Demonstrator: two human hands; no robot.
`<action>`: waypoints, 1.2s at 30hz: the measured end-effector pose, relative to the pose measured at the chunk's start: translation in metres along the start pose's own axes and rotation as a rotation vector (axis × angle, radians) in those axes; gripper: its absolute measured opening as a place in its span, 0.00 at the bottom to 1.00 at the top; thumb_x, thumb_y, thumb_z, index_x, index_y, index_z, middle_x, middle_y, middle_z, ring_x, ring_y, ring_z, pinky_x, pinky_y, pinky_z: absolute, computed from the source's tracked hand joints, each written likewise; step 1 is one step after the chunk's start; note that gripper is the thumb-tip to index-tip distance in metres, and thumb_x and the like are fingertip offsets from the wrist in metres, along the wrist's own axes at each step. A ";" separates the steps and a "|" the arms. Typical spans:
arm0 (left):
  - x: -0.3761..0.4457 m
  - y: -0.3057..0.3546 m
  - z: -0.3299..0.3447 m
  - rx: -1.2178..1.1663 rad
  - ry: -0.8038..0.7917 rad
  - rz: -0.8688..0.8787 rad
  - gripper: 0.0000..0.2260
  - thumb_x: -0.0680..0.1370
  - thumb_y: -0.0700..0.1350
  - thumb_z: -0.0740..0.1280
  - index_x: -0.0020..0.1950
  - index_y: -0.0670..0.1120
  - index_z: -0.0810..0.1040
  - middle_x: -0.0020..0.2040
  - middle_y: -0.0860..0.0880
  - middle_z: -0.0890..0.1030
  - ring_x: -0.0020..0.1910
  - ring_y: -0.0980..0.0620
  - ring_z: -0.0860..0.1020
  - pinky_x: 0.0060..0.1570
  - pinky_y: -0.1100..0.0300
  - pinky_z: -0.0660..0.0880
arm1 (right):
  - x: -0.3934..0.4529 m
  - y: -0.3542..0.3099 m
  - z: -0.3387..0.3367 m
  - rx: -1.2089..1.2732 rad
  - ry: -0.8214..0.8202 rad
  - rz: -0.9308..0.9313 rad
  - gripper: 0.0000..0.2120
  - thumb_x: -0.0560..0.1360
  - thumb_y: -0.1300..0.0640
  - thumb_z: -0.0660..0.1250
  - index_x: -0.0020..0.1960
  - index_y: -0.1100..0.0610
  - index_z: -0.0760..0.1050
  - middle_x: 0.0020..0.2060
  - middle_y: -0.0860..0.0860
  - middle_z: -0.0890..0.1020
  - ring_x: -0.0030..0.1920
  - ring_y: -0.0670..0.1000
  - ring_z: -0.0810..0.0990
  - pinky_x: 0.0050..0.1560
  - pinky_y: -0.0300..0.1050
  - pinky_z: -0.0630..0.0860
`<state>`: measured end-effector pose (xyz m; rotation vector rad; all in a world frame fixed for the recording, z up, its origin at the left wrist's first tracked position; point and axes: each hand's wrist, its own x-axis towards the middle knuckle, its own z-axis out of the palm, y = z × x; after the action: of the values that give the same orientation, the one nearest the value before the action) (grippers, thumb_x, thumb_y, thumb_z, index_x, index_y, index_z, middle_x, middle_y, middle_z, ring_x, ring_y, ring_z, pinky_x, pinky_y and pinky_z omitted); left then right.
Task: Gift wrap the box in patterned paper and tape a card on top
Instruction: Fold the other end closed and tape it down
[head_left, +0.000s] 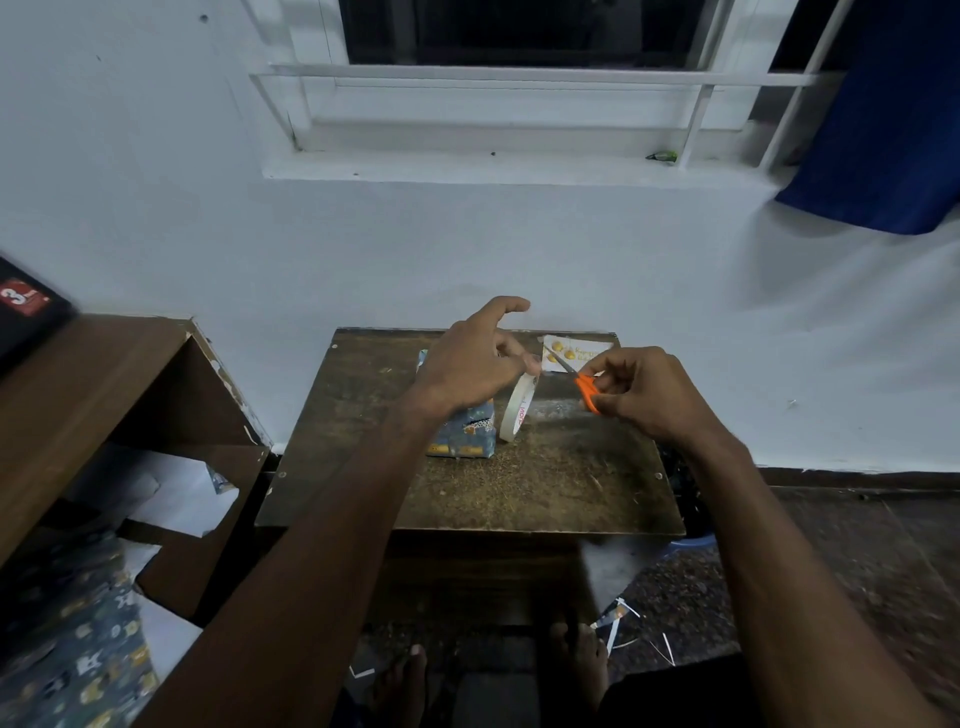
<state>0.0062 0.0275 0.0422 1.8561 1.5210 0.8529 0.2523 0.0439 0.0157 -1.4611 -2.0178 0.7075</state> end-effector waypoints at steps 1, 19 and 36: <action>0.000 -0.001 0.000 0.017 0.010 0.013 0.30 0.77 0.47 0.74 0.77 0.56 0.68 0.44 0.64 0.87 0.51 0.61 0.82 0.64 0.49 0.77 | 0.001 0.002 0.002 -0.055 0.004 0.026 0.14 0.69 0.67 0.78 0.48 0.50 0.86 0.36 0.46 0.86 0.37 0.45 0.84 0.42 0.42 0.78; 0.003 -0.008 -0.007 -0.152 -0.040 0.105 0.29 0.77 0.44 0.78 0.75 0.52 0.73 0.46 0.56 0.88 0.56 0.59 0.83 0.63 0.49 0.76 | 0.005 -0.011 0.043 -0.210 -0.009 0.031 0.28 0.71 0.54 0.78 0.70 0.47 0.79 0.58 0.48 0.80 0.58 0.49 0.78 0.54 0.45 0.74; 0.000 -0.002 -0.005 -0.264 0.088 0.137 0.42 0.76 0.42 0.79 0.85 0.50 0.61 0.45 0.54 0.89 0.47 0.57 0.87 0.59 0.66 0.77 | 0.002 -0.032 0.051 0.136 0.160 -0.212 0.08 0.80 0.57 0.72 0.54 0.45 0.84 0.39 0.45 0.85 0.35 0.47 0.79 0.38 0.47 0.75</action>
<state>0.0012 0.0282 0.0439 1.7609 1.2721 1.1534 0.1948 0.0318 0.0019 -1.1671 -1.9264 0.6059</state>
